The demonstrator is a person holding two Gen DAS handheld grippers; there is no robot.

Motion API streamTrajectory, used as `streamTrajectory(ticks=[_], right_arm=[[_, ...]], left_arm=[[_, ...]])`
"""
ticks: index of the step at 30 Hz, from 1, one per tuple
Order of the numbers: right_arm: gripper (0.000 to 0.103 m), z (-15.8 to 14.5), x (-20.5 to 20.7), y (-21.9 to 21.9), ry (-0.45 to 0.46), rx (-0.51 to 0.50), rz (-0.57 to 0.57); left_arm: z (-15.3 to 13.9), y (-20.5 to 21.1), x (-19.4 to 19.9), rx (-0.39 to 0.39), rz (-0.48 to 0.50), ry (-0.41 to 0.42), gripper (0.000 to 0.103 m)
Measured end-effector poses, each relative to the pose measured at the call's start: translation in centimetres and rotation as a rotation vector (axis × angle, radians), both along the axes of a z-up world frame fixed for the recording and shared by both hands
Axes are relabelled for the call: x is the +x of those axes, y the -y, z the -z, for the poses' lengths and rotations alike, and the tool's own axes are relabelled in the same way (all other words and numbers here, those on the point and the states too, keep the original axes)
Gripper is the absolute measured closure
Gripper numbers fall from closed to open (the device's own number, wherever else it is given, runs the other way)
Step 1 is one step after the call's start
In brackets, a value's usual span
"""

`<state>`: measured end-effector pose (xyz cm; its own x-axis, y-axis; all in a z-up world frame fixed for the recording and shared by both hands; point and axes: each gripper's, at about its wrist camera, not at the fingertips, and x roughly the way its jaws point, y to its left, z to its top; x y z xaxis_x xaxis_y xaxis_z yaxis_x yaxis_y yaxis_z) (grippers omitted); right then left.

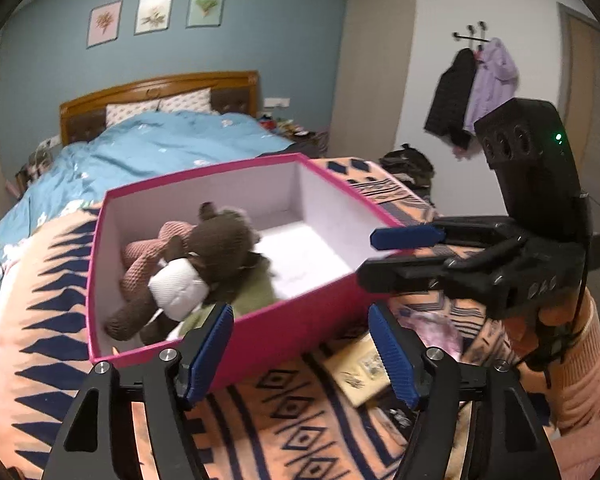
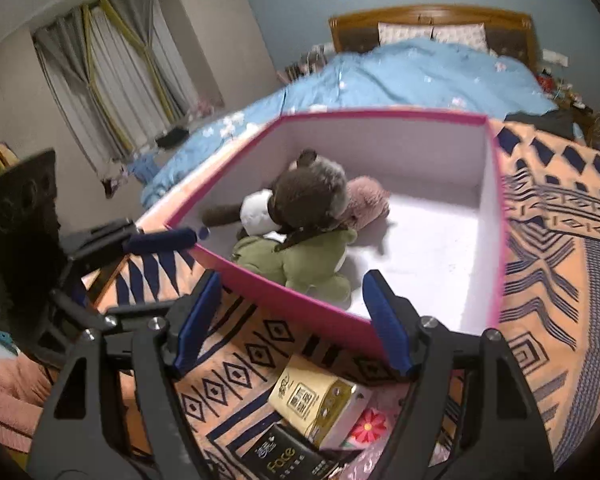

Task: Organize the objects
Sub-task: 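Open the right gripper to release the brown plush and withdraw, then grasp the pink satin pouch with the right gripper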

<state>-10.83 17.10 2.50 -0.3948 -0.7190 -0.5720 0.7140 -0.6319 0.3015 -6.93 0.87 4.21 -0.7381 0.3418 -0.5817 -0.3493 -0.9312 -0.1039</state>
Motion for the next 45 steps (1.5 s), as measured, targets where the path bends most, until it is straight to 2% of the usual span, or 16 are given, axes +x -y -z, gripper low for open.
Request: streamTrajectory(ticks=[4,8,14,18,21,28,37,40,45], right_arm=[[0.028,-1.0,3.2,-3.3,-0.069,-0.040,0.036],[0.028,0.2,4.5,-5.9,-0.059,-0.008,0.113],[0.028,5.2,3.9,-9.5,0.098,0.053,0.253],[0.028,7.6,3.3,-11.1,0.201,0.009,0.283],[0.029,8.4,3.1,-10.7,0.211,0.032,0.284],[0.044,10.1,2.4,-10.3,0.246,0.023,0.274],[0.069,9.9,3.1,-10.7,0.230,-0.017,0.230],[0.071,9.0,3.5,-11.2,0.214,-0.052,0.234],[0.071,6.1,4.4,-11.3,0.138,-0.074,0.234]], left_arm=[[0.1,-1.1,1.6,0.044,0.066,-0.007,0.027],[1.2,-2.9,2.3,0.074,0.137,0.025,0.027],[3.2,-5.8,2.4,0.083,0.201,0.102,0.027],[4.1,-6.9,2.4,0.086,0.221,0.138,0.027],[4.5,-7.5,2.3,0.095,0.231,0.160,0.027],[5.0,-8.5,2.1,0.080,0.246,0.188,0.027],[5.8,-9.1,1.7,0.096,0.269,0.225,0.027],[5.9,-9.1,1.7,0.104,0.281,0.231,0.028],[5.3,-9.3,1.8,0.124,0.309,0.219,0.031]])
